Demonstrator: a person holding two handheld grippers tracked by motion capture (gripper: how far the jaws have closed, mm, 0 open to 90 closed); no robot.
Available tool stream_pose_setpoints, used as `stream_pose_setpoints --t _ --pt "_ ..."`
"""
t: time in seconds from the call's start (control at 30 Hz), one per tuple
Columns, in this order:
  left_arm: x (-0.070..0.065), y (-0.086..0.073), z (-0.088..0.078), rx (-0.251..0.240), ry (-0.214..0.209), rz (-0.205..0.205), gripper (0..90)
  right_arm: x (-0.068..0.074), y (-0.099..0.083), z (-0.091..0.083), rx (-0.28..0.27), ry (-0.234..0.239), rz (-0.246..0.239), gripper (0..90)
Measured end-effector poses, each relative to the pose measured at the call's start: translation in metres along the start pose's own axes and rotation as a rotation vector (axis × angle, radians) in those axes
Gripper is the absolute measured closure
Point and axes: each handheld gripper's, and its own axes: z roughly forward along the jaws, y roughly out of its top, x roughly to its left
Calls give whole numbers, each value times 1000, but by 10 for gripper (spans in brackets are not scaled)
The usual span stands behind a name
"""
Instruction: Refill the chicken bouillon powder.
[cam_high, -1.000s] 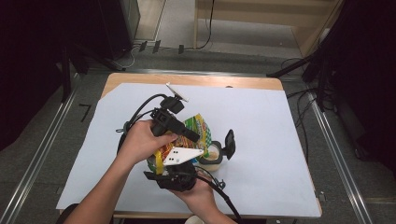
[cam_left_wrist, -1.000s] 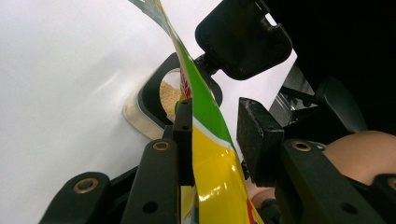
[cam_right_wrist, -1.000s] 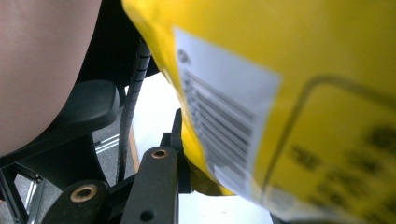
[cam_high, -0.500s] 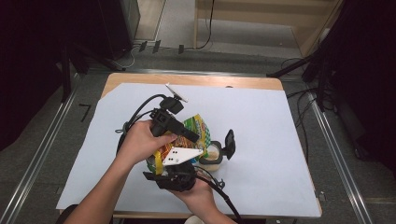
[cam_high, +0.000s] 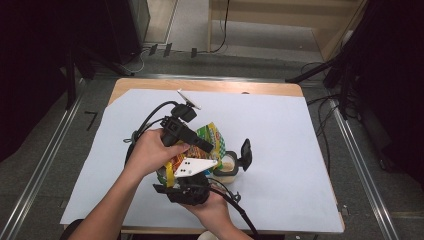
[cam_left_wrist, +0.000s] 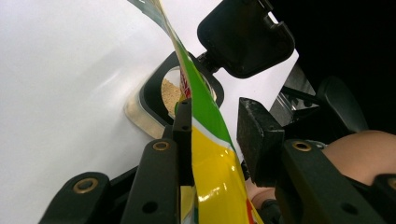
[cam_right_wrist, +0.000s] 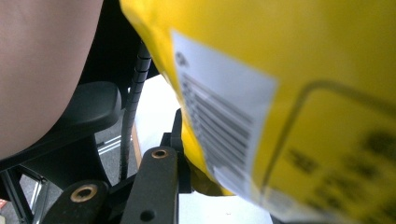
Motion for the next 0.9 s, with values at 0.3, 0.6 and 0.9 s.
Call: stream_pose_setpoints --t 0.3,0.6,0.9 --pt "-1 1 1 4 2 2 696 0 -1 -1 -3 -4 2 727" --pt "0 3 6 12 2 7 696 -2 -3 -1 -5 -8 9 728" --pt "-1 7 11 25 -7 12 696 -4 -6 -3 -10 -23 25 729"
